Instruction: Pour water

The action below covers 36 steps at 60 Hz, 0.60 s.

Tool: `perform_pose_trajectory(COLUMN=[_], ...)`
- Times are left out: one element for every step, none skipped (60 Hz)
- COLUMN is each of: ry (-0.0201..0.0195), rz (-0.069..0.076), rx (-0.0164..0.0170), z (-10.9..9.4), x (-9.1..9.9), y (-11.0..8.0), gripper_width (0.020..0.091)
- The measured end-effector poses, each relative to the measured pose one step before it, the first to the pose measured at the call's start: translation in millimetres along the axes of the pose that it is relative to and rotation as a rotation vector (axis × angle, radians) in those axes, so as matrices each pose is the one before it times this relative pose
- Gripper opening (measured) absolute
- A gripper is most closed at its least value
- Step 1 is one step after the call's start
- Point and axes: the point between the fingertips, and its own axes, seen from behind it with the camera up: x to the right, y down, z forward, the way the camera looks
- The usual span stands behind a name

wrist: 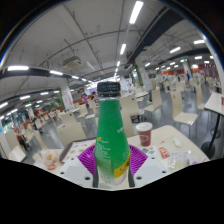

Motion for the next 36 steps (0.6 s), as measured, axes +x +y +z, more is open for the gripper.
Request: perform_pose_trajectory(ry=[0.02987, 0.02833, 0.02343, 0.02143, 0.01828, 0.01452, 0.00822, 0.00468, 0.00108, -0.00146, -0.00342, -0.00465, -0.00434, -0.00572, -0.00677, -0.00728, -0.00535, -0.00392, -0.00494, -0.00471, -0.00722, -0.00598, -0.00447, -0.00179, 0.00199, 0.00394, 0.00077, -0.00172, -0.00027, 0.0032, 0.00142, -0.00097, -0.00137, -0.00192, -0.00367, -0.00167], rz=[-0.0387, -0.03, -0.0303, -0.0274, -0.0236, -0.0249, -0.0149, -0.013, -0.0089, -0.0067, -0.0053, -0.0047, -0.008, -0.0083, -0.0085, -0.0073, -0.0055, -0.0047, -0.0036, -0.0026, -0.0014, -0.0023, -0.0039, -0.0037, -0.0029, -0.0023, 0.0091, 0.0102, 0.0111, 0.0139, 0.0081, 0.0131, 0.0068, 0.0009, 0.0004, -0.0006], rx=[0.01503, 0.0104, 0.00381, 0.00185, -0.00107, 0.00337, -0.00257, -0.00188, -0.00062, -0.00023, -0.00021, -0.00143, -0.00239, -0.00263, -0.00215, -0.0005, 0.00159, 0.00328, 0.00253, -0.00058, -0.00212, -0.00376, -0.0058, -0.00964, -0.01128, -0.01324, 0.0423, 0.00569, -0.00628, 0.01366, -0.01152, 0.00337, 0.00019, -0.00062, 0.00233, 0.00051], z=[0.46, 5.92, 0.7, 0.75, 0.48, 3.8, -1.25, 0.9, 0.98, 1.02, 1.3, 1.95, 4.45, -1.41, 1.41, 1.24, 1.0, 1.34, 1.28, 11.91, -5.88, 1.21, 1.22, 0.57, 4.77, -1.47, -1.54, -2.2, -1.73, 0.77, 2.28, 0.55, -0.19, -0.18, -0.02, 0.24], x=[13.34, -9.28, 10.12, 9.55, 8.2, 12.9, 2.73, 3.24, 2.11, 0.6, 0.4, -0.34, 3.56, 1.58, -0.42, -0.55, -0.43, -0.13, -0.76, -10.68, 5.15, -0.62, -0.26, 0.47, -3.29, 0.85, 1.98, 1.05, 1.29, 1.95, 0.87, -3.41, 0.37, 0.08, -0.85, -0.26], y=[0.22, 14.72, 4.77, 6.02, 7.11, 3.12, 9.4, 7.78, 7.46, 7.31, 7.13, 6.8, 6.21, 5.71, 5.82, 5.2, 4.4, 3.48, 3.74, 5.23, 3.67, 4.58, 4.63, 5.35, 6.78, 5.37, -8.65, 0.41, 2.62, -1.59, 0.48, 1.17, 0.05, 0.57, -0.03, 0.52], gripper_width=[0.0401, 0.0401, 0.0399, 0.04, 0.0399, 0.0399, 0.04, 0.0399, 0.04, 0.04, 0.0398, 0.0399, 0.04, 0.0399, 0.0399, 0.0399, 0.0398, 0.0398, 0.04, 0.04, 0.0399, 0.04, 0.0399, 0.0399, 0.04, 0.0403, 0.0406, 0.0406, 0.0406, 0.0404, 0.0405, 0.0405, 0.0406, 0.0407, 0.0405, 0.0406])
